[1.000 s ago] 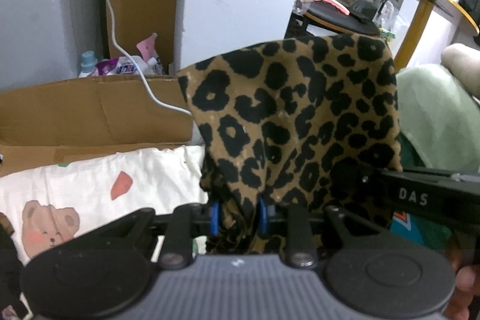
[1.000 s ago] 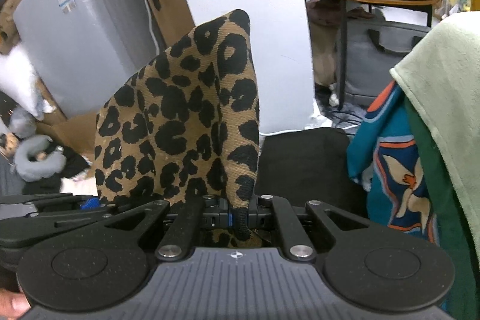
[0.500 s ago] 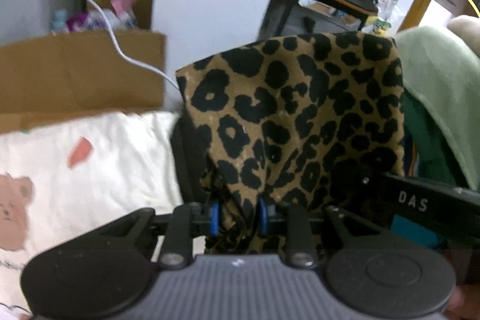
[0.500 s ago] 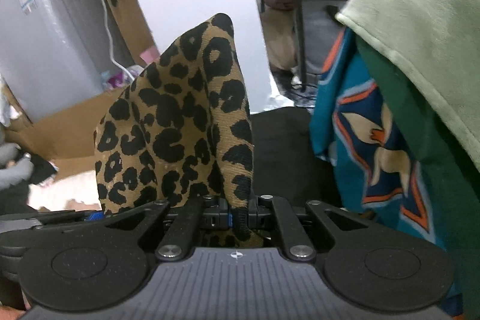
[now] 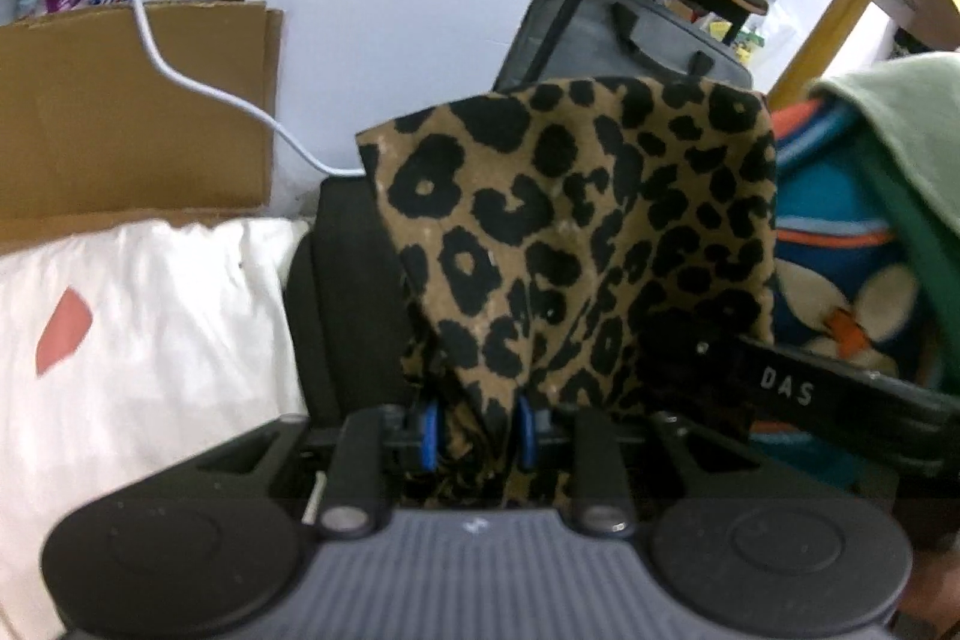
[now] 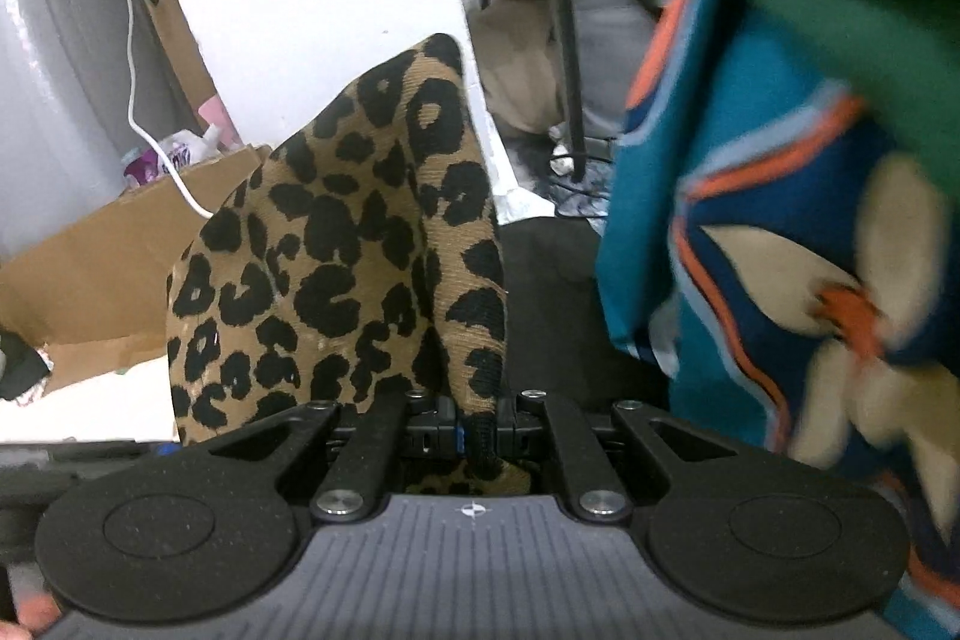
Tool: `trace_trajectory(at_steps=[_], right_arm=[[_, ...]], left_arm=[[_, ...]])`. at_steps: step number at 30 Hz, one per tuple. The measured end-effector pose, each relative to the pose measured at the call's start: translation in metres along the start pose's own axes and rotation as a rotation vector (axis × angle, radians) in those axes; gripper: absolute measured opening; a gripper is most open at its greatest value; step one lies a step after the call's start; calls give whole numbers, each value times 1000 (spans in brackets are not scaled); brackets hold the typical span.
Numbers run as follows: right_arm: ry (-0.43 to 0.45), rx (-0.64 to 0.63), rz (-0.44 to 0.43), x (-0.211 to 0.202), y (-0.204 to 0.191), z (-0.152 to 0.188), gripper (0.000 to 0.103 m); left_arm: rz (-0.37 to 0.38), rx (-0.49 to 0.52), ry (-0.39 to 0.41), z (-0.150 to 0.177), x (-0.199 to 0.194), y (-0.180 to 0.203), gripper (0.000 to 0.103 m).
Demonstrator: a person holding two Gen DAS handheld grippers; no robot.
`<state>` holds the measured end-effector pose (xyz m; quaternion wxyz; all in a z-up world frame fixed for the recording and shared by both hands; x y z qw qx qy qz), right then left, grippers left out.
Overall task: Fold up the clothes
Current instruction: 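Lift the folded skirt with both grippers and carry it toward the teal cloth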
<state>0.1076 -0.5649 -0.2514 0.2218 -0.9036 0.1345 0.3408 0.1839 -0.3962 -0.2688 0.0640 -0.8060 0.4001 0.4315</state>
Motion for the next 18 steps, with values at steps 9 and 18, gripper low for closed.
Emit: trace_trajectory(at_steps=[9,18], right_arm=[[-80,-100,-26,65,-1,-25,6],[-147,-32,-39,121,18,-38,5]], left_arm=[[13,31,-47,-19,44,-21,26],[49,30,-103,-43,84,-39,26]])
Point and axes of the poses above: each gripper's, at about its wrist camera, not at the fingertips, and x roughly the way its jaws point, y to its right, z to its underside, the point moved 1 cm from there along x, roughly the way its jaws point, and after that the axes turned 7 degrees about x, right-handed, at the moved point
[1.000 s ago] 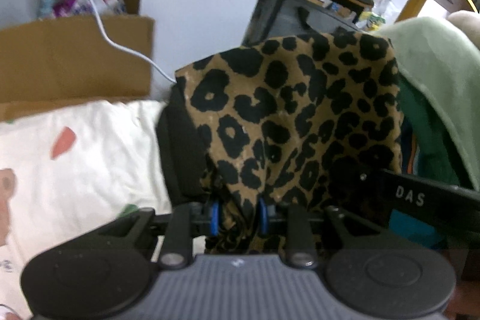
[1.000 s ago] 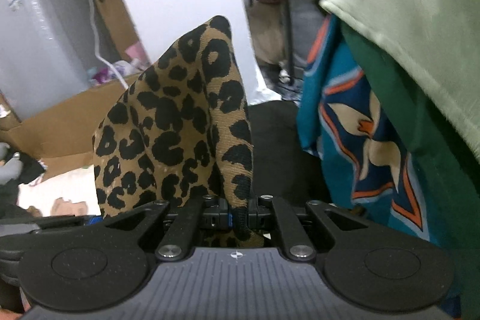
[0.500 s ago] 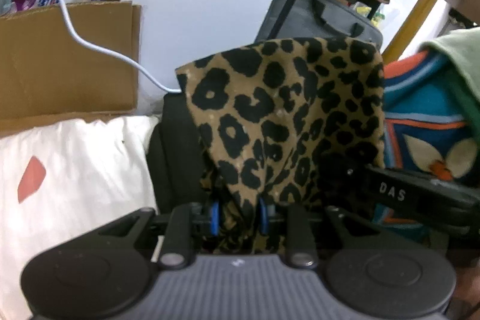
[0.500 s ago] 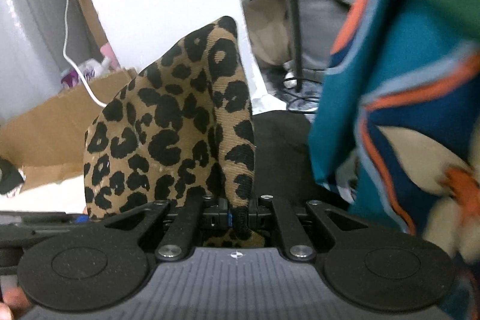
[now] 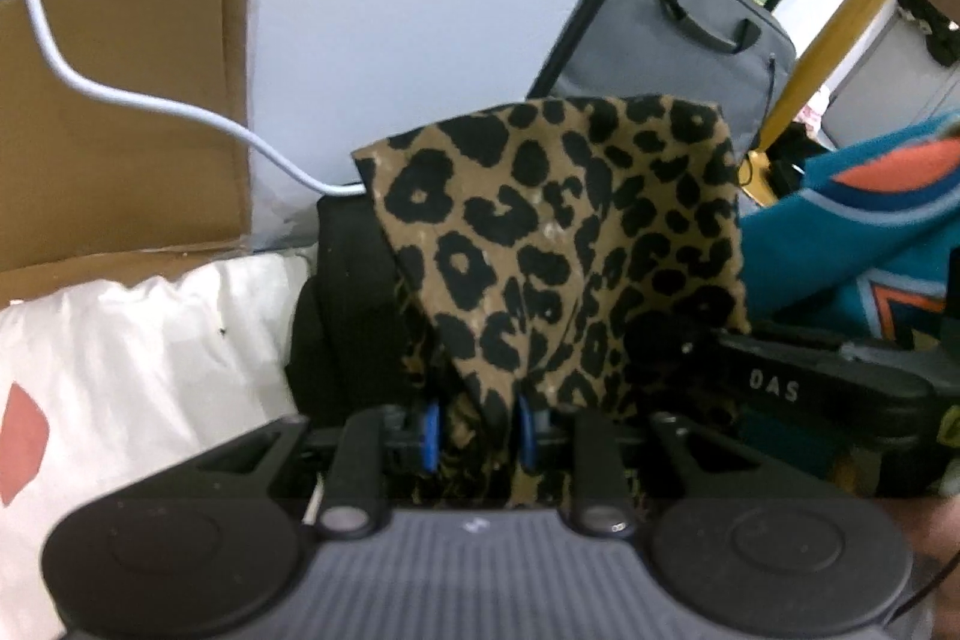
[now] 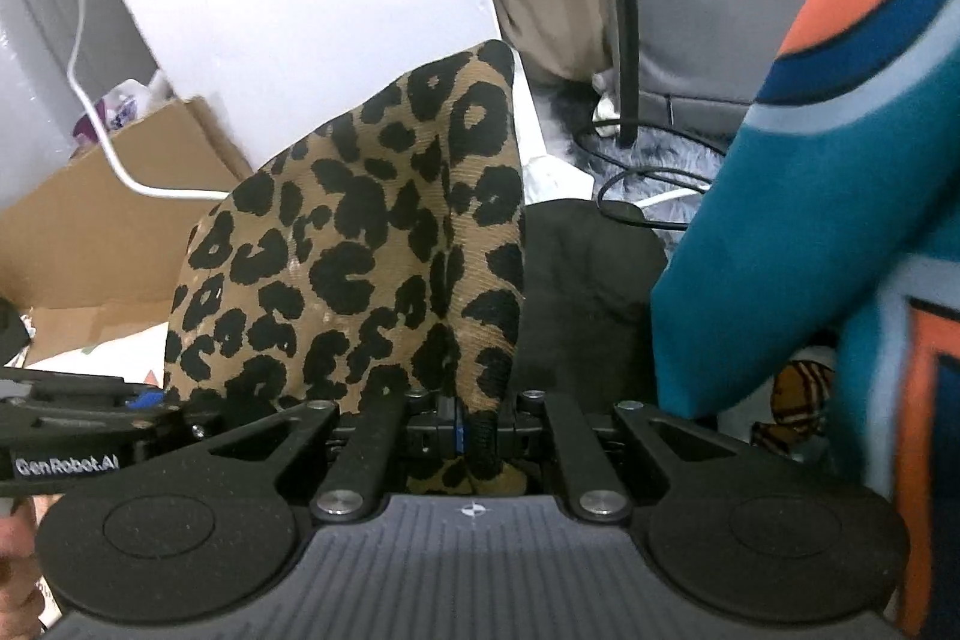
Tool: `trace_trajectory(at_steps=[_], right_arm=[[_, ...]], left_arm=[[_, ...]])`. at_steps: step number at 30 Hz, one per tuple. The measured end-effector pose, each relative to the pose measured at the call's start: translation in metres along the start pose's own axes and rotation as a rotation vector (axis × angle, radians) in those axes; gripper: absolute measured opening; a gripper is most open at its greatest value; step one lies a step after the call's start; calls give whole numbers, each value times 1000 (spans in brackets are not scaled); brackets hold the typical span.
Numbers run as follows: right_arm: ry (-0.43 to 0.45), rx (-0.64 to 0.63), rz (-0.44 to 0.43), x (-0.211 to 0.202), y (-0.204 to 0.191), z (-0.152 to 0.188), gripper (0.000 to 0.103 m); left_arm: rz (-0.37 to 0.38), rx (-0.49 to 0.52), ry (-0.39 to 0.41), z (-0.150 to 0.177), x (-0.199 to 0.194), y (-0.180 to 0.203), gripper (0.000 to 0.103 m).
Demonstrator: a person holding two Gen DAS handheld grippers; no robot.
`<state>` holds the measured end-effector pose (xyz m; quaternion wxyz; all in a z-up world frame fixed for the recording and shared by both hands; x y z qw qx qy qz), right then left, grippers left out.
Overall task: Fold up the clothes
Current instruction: 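Lift the folded skirt with both grippers and carry it toward the teal cloth, then lower the folded skirt onto the bed beside the teal cloth with both grippers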
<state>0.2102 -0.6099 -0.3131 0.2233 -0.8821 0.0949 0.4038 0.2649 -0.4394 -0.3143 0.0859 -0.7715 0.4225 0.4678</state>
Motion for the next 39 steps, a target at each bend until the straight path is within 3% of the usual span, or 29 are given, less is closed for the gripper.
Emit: trace_trajectory(at_steps=[9,13,17,21,24,28,35,39], right_arm=[[-18,-76,35,16,-19,-16,6],[-38,-114,60,27,-24,-20,6],[-51,-134,76,41,-25,-21,6],[-63,-175,105,55,-31,-19,7],[-1,-241,155,54,-39,-17,15],[103,-254,166,35,-43,-11,26],[219,-183,101,-1,-40,12,27],[240,-151,74,-13,-38,39,27]], left_arm=[[0,-50,-32,-21,10,-19,25],[-17,-25,-45,-26,19,-22,25],[-5,-79,-60,-25,36,-34,25],[-25,-64,-68,-24,46,-38,28],[-35,-89,-85,-26,49,-44,35],[-69,-81,-76,-30,33,-47,35],[-109,6,-28,-42,-5,-38,31],[-88,50,-1,-48,-19,-25,26]])
Point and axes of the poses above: each gripper's, at about its wrist camera, not at the fingertips, and x roughly the way its jaws point, y to its right, z to its underside, the point moved 1 cm from there along x, roughly the way its jaws point, and after that the axes turned 7 degrees about x, right-handed, at the moved point
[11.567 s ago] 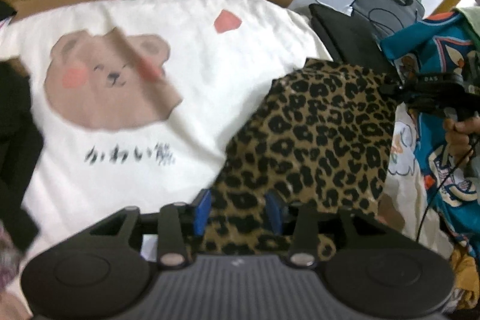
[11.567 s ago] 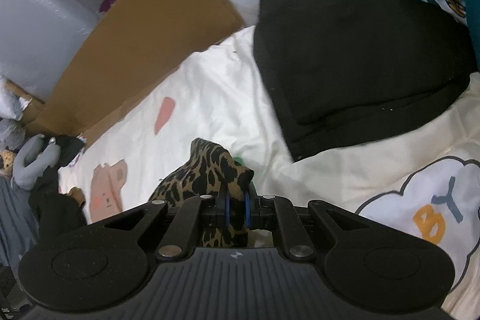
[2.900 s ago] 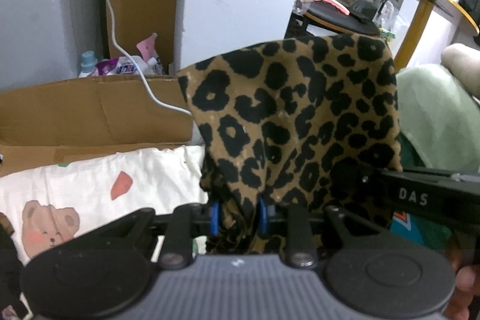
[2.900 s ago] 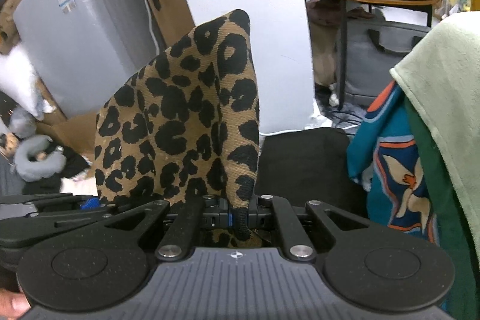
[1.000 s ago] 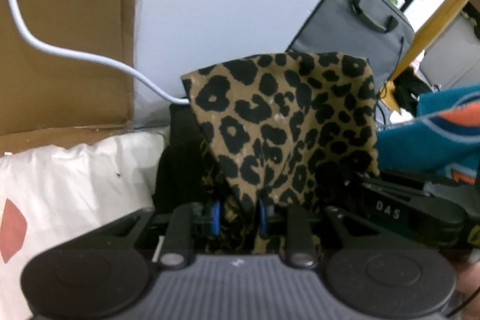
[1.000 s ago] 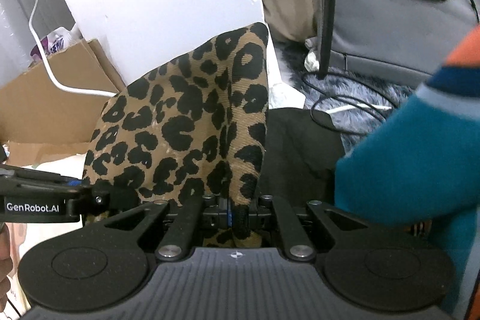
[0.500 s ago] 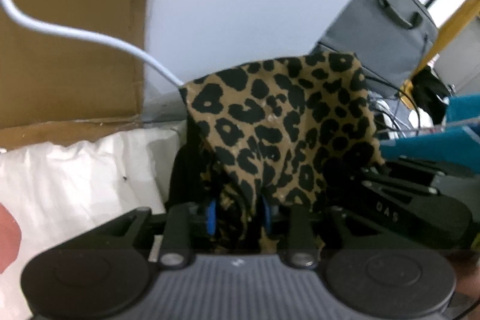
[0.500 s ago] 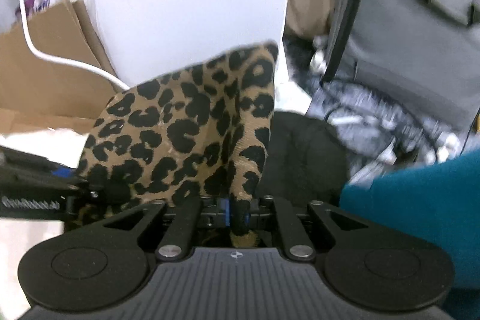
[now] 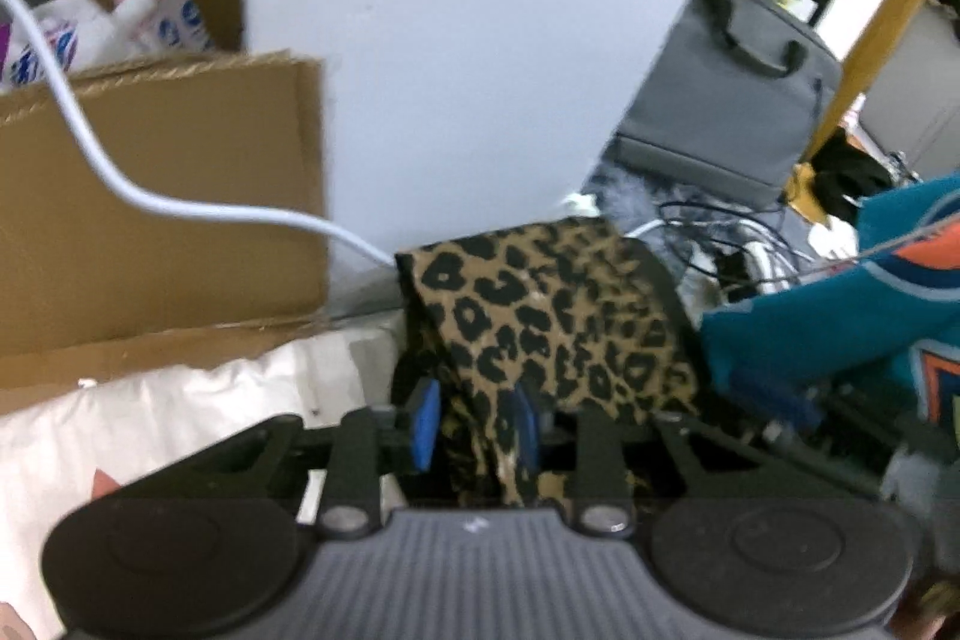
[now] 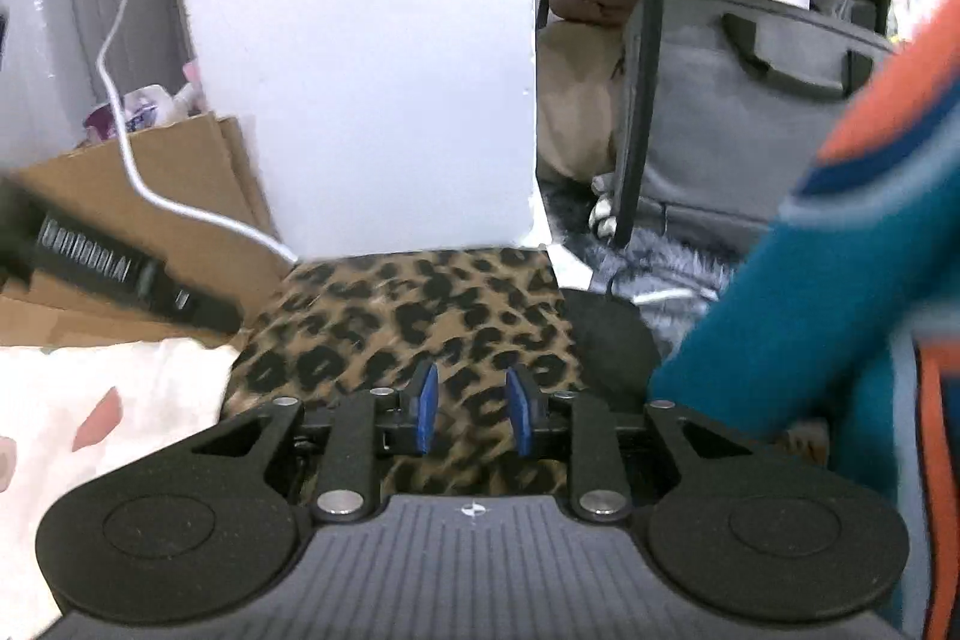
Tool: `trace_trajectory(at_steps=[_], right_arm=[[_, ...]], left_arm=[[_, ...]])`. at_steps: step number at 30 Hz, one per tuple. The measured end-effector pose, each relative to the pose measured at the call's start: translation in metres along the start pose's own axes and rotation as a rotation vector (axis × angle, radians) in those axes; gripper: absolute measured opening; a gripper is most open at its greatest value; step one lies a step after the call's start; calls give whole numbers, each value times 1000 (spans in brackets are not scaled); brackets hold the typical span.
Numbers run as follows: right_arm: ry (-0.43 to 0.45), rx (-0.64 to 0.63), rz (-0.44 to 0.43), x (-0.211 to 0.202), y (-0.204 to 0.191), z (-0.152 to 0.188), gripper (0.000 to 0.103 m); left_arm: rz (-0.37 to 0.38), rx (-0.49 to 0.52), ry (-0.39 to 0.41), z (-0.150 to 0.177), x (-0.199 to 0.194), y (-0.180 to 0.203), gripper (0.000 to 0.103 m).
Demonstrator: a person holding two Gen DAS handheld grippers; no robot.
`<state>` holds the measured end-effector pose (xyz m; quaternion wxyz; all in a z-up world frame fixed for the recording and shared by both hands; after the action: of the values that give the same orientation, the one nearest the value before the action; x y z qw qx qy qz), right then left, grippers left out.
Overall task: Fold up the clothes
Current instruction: 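Lower the folded skirt onto the bed beside the teal cloth with both grippers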
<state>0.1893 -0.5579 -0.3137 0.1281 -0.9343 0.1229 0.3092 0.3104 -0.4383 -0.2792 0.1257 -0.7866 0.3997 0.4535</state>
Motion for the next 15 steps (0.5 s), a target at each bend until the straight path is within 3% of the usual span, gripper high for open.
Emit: trace_trajectory(at_steps=[6,11,15], right_arm=[[-60,60,10,6,12,31,27],[-38,136,30,-1,34,46,27],[-13,215,37,-16,54,70,27]], left_arm=[[9,86,-15,2,16,20,23],[-59,129,-42,10,41,17,11],[-100,191,-54,15,56,23,10]])
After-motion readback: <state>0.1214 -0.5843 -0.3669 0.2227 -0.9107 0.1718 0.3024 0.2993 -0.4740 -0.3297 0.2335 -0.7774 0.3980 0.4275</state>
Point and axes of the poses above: each gripper's, at about its wrist camera, not at the fingertips, and x roughly the way its jaws point, y to its right, z to its underside, the point moved 1 cm from there along x, roughly the way its jaws point, and after that the axes turned 7 degrees about x, right-handed, at the moved point
